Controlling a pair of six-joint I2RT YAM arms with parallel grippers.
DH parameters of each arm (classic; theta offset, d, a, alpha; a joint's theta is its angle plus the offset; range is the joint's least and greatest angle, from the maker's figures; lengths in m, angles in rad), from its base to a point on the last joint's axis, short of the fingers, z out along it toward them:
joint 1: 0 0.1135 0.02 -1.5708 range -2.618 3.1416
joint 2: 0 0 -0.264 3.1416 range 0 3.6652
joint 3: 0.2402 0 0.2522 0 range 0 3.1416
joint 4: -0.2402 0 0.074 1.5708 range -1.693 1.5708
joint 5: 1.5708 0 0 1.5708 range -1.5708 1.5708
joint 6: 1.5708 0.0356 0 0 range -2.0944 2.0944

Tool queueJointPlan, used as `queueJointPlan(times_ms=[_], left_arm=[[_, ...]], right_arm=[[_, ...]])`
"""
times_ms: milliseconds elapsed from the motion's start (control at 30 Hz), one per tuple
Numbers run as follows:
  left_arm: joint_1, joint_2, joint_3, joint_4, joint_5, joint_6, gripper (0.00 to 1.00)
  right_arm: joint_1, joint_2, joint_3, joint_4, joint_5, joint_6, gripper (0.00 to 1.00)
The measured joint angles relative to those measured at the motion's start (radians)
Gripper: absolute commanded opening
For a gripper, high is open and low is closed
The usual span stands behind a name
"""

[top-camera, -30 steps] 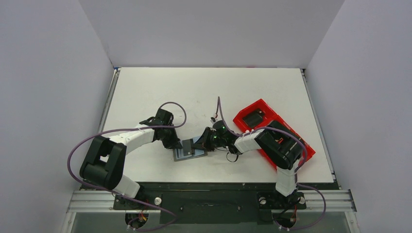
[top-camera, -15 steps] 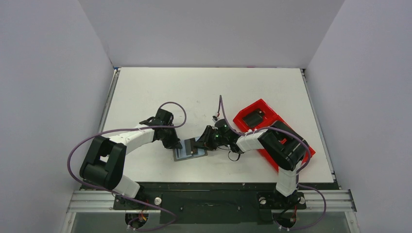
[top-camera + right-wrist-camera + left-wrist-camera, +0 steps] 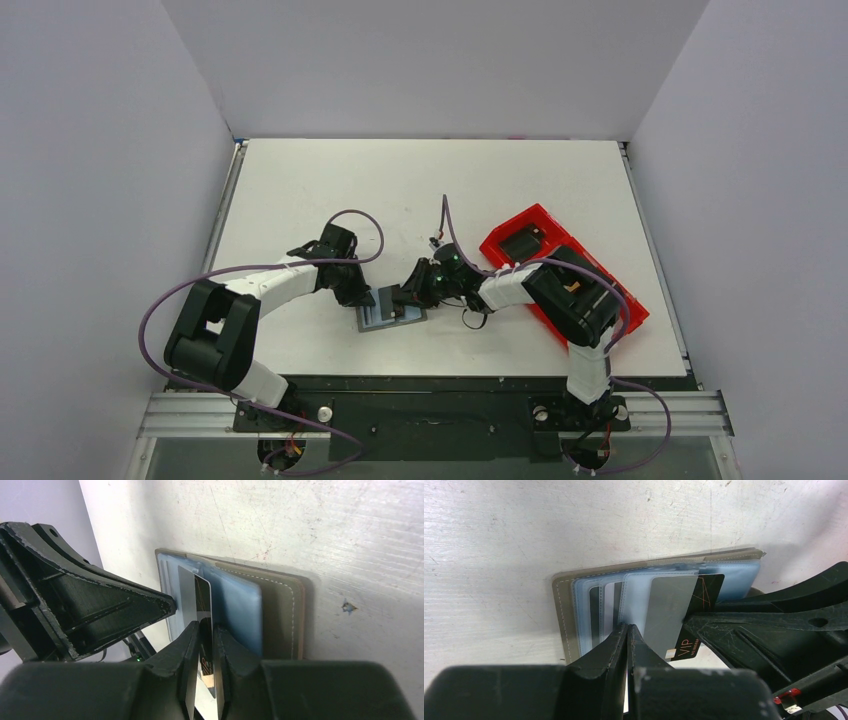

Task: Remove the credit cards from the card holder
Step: Remove the credit card from the card holder.

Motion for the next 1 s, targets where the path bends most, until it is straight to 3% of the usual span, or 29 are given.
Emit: queueJointPlan(times_ms=[200,467,1000], left_arm=[[0.000,0.000,0.000,0.000,0.000,0.000,0.00],[0.000,0.000,0.000,0.000,0.000,0.000,0.00],[0.000,-0.011,0.000,-0.005,-0.001,0.027,0.00]], right_arm=[[0.000,-0.001,0.000,-0.006,-0.002,-0.003,0.00],[-0.014,-0.040,-0.014,-0.019,0.004,-0.023,0.00],[-0.035,-0.171,-0.026,-0.209,0.066,-0.114,0.00]])
